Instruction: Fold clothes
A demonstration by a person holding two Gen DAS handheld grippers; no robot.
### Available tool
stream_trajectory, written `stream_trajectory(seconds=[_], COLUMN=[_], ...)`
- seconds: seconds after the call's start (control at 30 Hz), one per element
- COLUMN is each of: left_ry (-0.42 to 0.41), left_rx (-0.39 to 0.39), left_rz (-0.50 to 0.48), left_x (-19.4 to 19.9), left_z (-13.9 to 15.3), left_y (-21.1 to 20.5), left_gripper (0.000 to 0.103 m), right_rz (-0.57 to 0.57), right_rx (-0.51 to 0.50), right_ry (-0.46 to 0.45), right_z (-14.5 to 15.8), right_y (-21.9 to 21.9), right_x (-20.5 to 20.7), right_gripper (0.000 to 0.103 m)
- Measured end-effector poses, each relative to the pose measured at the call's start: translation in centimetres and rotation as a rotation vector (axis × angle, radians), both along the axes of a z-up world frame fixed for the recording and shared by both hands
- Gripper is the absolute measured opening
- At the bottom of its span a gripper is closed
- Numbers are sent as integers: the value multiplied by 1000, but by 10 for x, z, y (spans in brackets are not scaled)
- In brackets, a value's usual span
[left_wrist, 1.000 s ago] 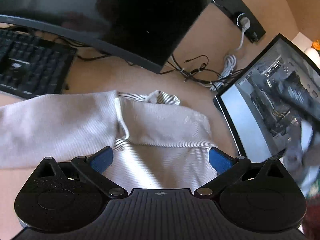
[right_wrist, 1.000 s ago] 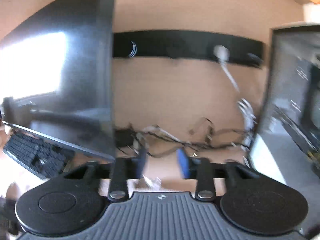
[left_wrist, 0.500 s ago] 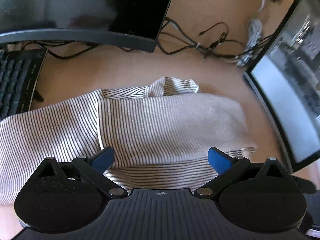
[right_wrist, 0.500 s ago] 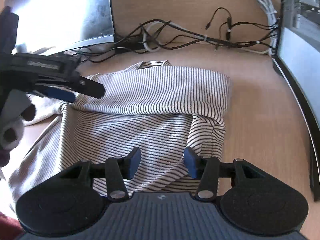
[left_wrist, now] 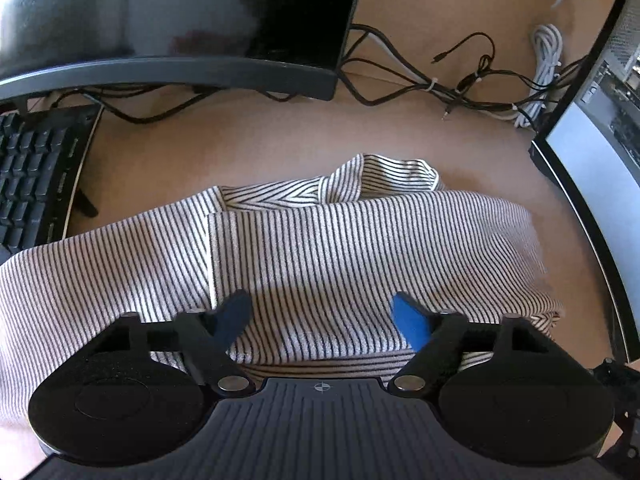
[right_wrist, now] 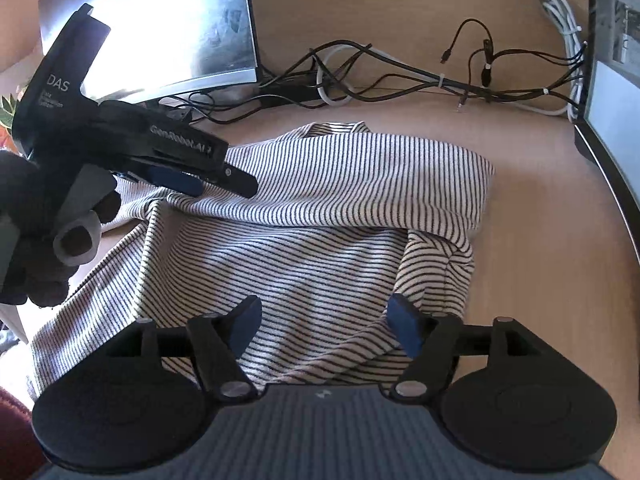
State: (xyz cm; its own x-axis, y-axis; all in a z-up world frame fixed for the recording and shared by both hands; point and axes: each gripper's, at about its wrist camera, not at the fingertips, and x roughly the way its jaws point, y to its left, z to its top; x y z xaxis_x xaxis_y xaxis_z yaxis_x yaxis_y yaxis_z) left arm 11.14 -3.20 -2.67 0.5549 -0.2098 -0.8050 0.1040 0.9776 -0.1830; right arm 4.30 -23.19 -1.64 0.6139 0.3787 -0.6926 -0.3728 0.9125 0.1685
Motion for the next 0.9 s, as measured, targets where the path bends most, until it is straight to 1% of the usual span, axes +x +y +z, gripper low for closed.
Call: stream_trajectory(seconds=[0.03,0.07,0.1,0.13,0.17,0.2,0.23,0.33,0.47,0.57,0.63,0.77,0.83,0.9], left_ry=[-5,-11,-17,-23,-29,-34,-40,-76,-206,-257,-241,-148,-125,-118], left_rx=[9,20,32,43,49,54,53,62,123,148,162,167,118,81], left_rz=[-2,-2,-4,-6,-8,-7,-9,-15,-57,-73,-66,-27,-7,14], left_x=[-1,-1,-2,-3,-3,-3,-3,-3,-8,-5,1,15,16,16], left_z=[0,0,-1,0,0,0,0,5,26,35,30,2,-3,1], left_y=[0,-1,-1,-1,0,1,2,3,-3,-4,-1,13,22,28], left_gripper=[64,60,54,42,34,20,12,8,7,7,7,7,8,9], right_rz=[2,4,7,10,13,16,18,21,20,21,20,16,14,12], right_rx=[1,2,1,1,-1,-2,-3,-9,-10,-10,-10,-17,-18,-17], right_ry=[0,0,0,-1,-2,-2,-3,-5,-5,-6,-8,-12,-13,-14], right_z=[0,0,-1,-1,-1,-1,-2,-1,-2,-2,-2,-3,-4,-4], right_y=[0,0,1,1,2,2,3,4,5,6,8,11,10,10], right_x=[0,0,0,1,0,0,0,0,0,0,0,-1,-1,-2], right_gripper=[73,75,76,78,79,80,81,83,84,86,88,90,90,90])
